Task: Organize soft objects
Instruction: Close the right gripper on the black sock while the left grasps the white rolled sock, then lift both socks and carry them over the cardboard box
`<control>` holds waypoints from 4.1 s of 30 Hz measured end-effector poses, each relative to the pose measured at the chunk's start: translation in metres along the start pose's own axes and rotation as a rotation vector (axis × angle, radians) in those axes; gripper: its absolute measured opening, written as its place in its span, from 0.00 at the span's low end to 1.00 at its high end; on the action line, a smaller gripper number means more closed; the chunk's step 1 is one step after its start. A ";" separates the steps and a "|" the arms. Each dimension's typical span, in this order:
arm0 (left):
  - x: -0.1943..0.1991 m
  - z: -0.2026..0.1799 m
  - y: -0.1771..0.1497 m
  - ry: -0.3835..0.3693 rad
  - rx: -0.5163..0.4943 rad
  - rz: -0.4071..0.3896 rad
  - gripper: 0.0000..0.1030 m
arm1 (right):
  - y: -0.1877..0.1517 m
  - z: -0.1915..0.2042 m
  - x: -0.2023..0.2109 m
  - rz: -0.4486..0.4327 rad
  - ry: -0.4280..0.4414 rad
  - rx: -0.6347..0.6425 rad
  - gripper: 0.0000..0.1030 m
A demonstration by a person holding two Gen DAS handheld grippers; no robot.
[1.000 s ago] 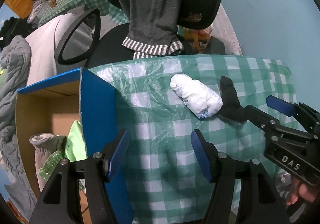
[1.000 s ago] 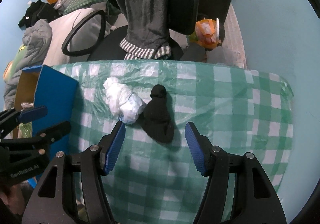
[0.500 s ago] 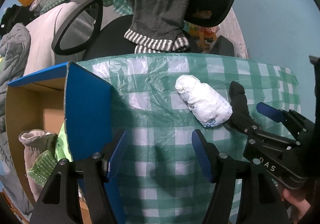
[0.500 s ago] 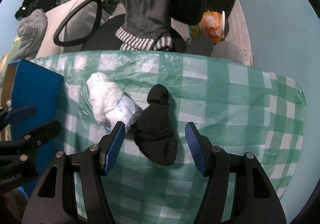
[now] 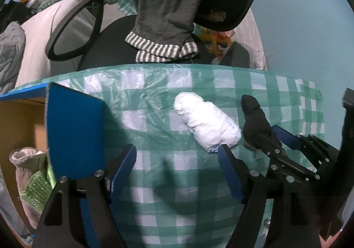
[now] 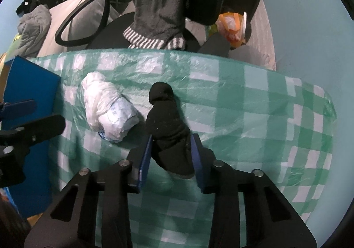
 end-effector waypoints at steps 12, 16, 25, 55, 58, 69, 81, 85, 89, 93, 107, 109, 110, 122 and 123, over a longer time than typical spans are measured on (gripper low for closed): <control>-0.018 -0.018 0.012 -0.072 0.061 0.025 0.76 | -0.005 -0.022 0.011 -0.030 -0.013 -0.041 0.24; -0.022 -0.025 0.016 -0.080 0.068 0.025 0.76 | -0.010 -0.027 0.012 -0.030 -0.014 -0.055 0.24; -0.045 -0.025 0.024 -0.068 0.134 0.069 0.76 | -0.016 -0.036 0.017 -0.035 -0.007 -0.065 0.24; -0.023 -0.019 -0.010 0.005 -0.031 0.022 0.42 | -0.027 -0.027 0.038 -0.084 0.066 -0.044 0.21; -0.014 -0.018 -0.015 0.010 -0.046 0.002 0.42 | -0.029 -0.024 0.043 -0.092 0.071 -0.042 0.21; 0.017 -0.011 -0.036 0.020 -0.079 -0.052 0.42 | -0.034 -0.007 0.067 -0.122 0.083 -0.028 0.21; 0.056 -0.007 -0.055 0.011 -0.127 -0.110 0.42 | -0.034 0.014 0.098 -0.165 0.072 -0.008 0.21; 0.069 -0.004 -0.059 0.008 -0.136 -0.133 0.42 | -0.033 0.021 0.109 -0.181 0.078 -0.006 0.21; 0.084 0.002 -0.064 0.007 -0.141 -0.158 0.42 | -0.034 0.029 0.120 -0.196 0.084 0.001 0.21; 0.096 0.009 -0.069 0.011 -0.140 -0.179 0.42 | -0.035 0.039 0.127 -0.203 0.092 0.011 0.21; 0.127 0.049 -0.087 0.025 -0.081 -0.224 0.42 | -0.026 0.085 0.140 -0.228 0.138 0.074 0.21; 0.131 0.057 -0.089 0.030 -0.073 -0.231 0.42 | -0.023 0.095 0.142 -0.230 0.147 0.087 0.21; 0.133 0.059 -0.090 0.031 -0.070 -0.233 0.42 | -0.022 0.100 0.142 -0.232 0.150 0.094 0.21; 0.145 0.108 -0.098 0.062 0.000 -0.249 0.42 | -0.014 0.156 0.143 -0.233 0.198 0.183 0.21; 0.146 0.113 -0.099 0.064 0.006 -0.250 0.42 | -0.013 0.161 0.143 -0.232 0.201 0.190 0.21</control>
Point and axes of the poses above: each gripper's, at about its wrist camera, not at the fingertips, and x roughly against the way its jaws point, z to its left, y to its top, the point moved 3 cm from there along -x, roughly the way its jaws point, and after that the axes turned 7 degrees about -y, right-handed, at the moved point
